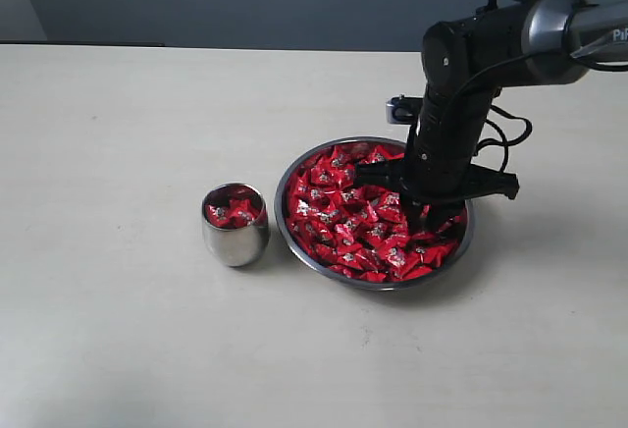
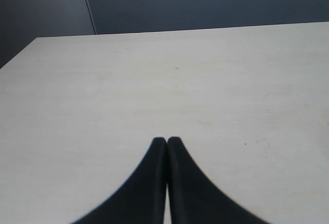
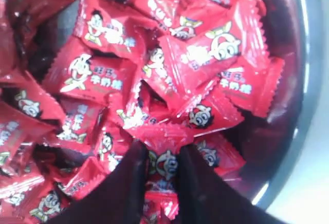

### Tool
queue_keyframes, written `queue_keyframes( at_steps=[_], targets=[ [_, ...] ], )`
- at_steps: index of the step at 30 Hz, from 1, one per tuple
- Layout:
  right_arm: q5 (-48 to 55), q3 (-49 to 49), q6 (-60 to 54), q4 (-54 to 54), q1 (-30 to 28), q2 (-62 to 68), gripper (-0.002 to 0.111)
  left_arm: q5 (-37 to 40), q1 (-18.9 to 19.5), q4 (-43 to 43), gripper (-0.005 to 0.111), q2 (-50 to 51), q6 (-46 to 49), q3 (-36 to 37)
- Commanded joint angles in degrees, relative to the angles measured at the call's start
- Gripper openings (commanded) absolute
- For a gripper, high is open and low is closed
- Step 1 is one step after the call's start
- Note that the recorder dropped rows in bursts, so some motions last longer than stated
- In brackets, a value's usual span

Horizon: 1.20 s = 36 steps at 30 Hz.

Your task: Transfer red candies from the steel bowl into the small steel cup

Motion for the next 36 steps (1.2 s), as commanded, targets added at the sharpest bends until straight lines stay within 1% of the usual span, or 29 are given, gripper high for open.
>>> queue_keyframes(
  at_steps=[1,6,18,24,30,32,34,36],
  targets=[
    [2.3,-2.8,-0.3,-2.4,-0.1,-3.1,0.013,-0.4,-0.4,0.1,0.0,-0.3,-0.1,0.3],
    [6.0,-7.9,-1.3,-2.0,-0.1,-4.0,0.013,-0.4,-0.4,0.1,0.0,-0.3,-0.1,0.3],
    [7.1,-7.9,-3.6,-2.0,-0.1,-0.9,0.013,-0.4,-0.4,0.1,0.0,-0.3,-0.1,0.3],
    [5.3,-7.9,-3.6,-2.1,0.7,-0.1,0.013,-0.4,-0.4,0.1,0.0,-0.3,-0.1,0.3],
    [5.5,-7.9,-4.2,-2.4,0.8,1.5,0.013,-0.4,-0.4,0.1,0.0,-0.3,-0.1,0.3],
    [5.5,-7.9,-4.9,-2.4,0.9,2.0,0.014,-0.4,-0.4,0.1,0.0,-0.3,-0.1,0.3],
    [5.5,-7.9,-5.9,-2.1,0.9,2.5,0.018,-0.4,-0.4,0.1,0.0,-0.3,-0.1,0.3],
    [5.5,-7.9,-6.5,-2.0,0.9,3.0,0.025,-0.4,-0.4,0.1,0.0,-0.3,-0.1,0.3]
  ],
)
